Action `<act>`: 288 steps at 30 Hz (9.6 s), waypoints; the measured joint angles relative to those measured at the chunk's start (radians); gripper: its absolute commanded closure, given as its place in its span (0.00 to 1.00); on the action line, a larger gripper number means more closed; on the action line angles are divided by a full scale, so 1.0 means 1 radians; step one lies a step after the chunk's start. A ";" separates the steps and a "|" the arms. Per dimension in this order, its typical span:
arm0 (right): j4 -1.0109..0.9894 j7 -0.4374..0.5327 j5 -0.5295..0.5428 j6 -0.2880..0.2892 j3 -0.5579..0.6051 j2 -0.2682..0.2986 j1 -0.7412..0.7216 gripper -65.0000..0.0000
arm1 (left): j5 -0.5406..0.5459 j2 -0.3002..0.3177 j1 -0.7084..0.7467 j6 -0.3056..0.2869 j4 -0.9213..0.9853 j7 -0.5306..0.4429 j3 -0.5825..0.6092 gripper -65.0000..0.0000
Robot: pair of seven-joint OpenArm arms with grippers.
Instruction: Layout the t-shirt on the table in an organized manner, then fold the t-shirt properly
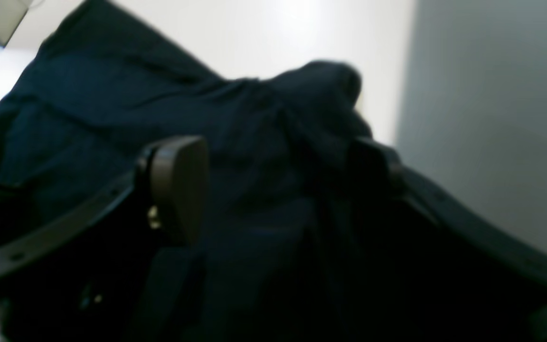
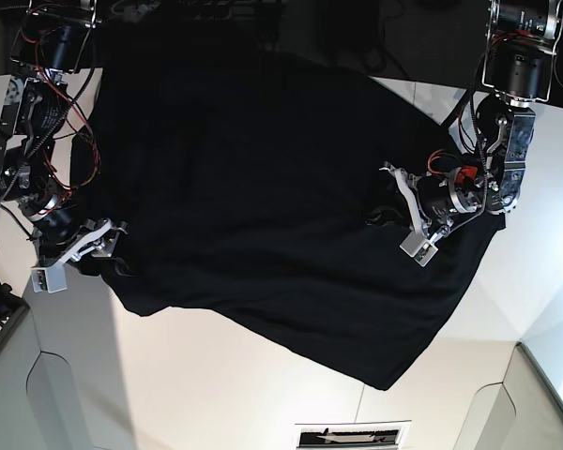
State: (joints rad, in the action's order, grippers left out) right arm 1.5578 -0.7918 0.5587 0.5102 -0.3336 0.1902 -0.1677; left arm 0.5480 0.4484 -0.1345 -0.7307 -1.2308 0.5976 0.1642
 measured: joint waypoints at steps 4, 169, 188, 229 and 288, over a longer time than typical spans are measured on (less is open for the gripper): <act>0.001 -0.051 0.039 0.028 0.000 -0.011 0.056 0.93 | -0.016 0.000 -0.019 0.005 0.005 0.007 0.000 0.80; -0.260 -0.016 -0.014 0.037 -0.105 0.228 -0.070 1.00 | 0.440 0.222 0.171 0.042 -0.125 0.314 -0.293 0.80; 0.017 -0.144 0.246 0.048 -0.513 0.235 0.551 0.49 | 0.594 0.237 0.394 0.042 -0.126 0.398 -0.437 0.55; 0.020 -0.065 0.257 0.063 -0.332 0.117 0.586 0.49 | 0.665 0.223 0.455 0.042 -0.146 0.419 -0.441 0.44; -0.222 0.003 0.137 0.069 -0.163 0.234 -0.024 1.00 | 0.281 0.203 0.180 0.035 -0.135 0.153 -0.302 1.00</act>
State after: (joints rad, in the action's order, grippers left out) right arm 1.3357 -0.7887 0.6952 0.5793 -0.4965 0.4240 -0.1913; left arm 0.8291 0.6514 0.0460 -0.6960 -1.3659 0.7502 -0.1379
